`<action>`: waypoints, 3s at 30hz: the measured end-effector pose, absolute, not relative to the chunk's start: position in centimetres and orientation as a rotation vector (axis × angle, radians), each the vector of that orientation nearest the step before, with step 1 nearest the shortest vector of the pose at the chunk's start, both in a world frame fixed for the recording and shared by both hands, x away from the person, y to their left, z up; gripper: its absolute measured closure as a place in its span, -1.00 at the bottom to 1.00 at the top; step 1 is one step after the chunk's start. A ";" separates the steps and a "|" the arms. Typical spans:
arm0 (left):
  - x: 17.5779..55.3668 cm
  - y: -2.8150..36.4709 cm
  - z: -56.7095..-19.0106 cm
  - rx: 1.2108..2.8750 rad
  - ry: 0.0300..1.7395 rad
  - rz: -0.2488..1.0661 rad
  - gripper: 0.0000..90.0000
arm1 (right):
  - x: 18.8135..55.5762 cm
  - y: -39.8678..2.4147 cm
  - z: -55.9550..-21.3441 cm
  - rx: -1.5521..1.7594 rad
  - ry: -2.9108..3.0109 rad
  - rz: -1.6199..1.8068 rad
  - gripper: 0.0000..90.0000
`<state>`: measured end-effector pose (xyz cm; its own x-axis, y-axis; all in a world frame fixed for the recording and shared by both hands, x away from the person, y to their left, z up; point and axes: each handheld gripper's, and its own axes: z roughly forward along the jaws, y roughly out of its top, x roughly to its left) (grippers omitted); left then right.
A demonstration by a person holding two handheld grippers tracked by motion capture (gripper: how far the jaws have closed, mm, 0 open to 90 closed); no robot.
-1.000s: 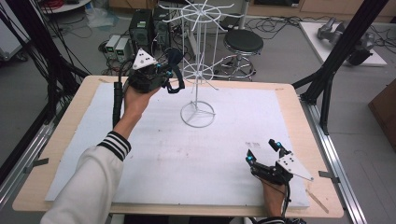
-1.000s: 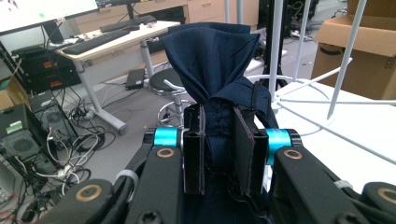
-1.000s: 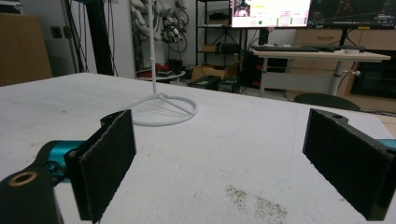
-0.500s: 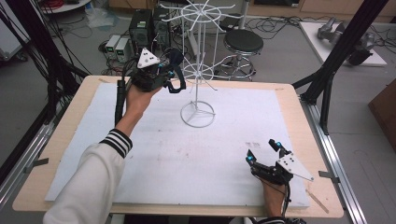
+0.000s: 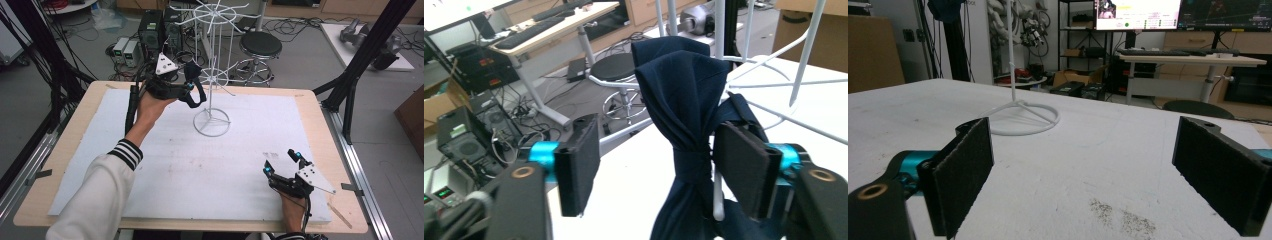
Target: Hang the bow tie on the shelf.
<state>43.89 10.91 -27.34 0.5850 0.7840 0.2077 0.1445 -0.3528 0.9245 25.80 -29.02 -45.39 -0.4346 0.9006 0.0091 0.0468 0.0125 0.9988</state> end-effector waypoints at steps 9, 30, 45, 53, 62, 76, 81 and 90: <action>43.2 11.0 -26.9 1.879 0.740 0.859 -0.45 | 25.8 -29.0 -45.4 0.995 1.574 1.507 -0.81; 42.2 11.5 -26.9 1.856 0.764 0.794 -0.69 | 25.8 -29.0 -45.4 0.988 1.574 1.502 -0.81; 42.1 11.4 -28.0 1.885 0.762 0.752 -0.82 | 25.8 -29.0 -45.4 0.989 1.574 1.501 -0.81; 41.6 11.2 -29.0 1.888 0.753 0.735 -0.82 | 25.8 -28.9 -45.4 0.996 1.577 1.501 -0.81; 41.0 11.4 -30.3 1.881 0.732 0.704 -0.82 | 25.8 -29.0 -45.4 0.993 1.575 1.502 -0.81; 36.9 16.9 -36.0 1.708 0.665 0.602 -0.82 | 25.7 -29.1 -45.4 0.984 1.558 1.521 -0.81; 33.3 21.3 -38.8 1.627 0.678 0.640 -0.82 | 25.6 -29.0 -45.4 0.987 1.561 1.515 -0.81; 28.3 29.0 -42.9 1.445 0.756 0.750 -0.82 | 25.6 -29.0 -45.4 0.988 1.561 1.513 -0.81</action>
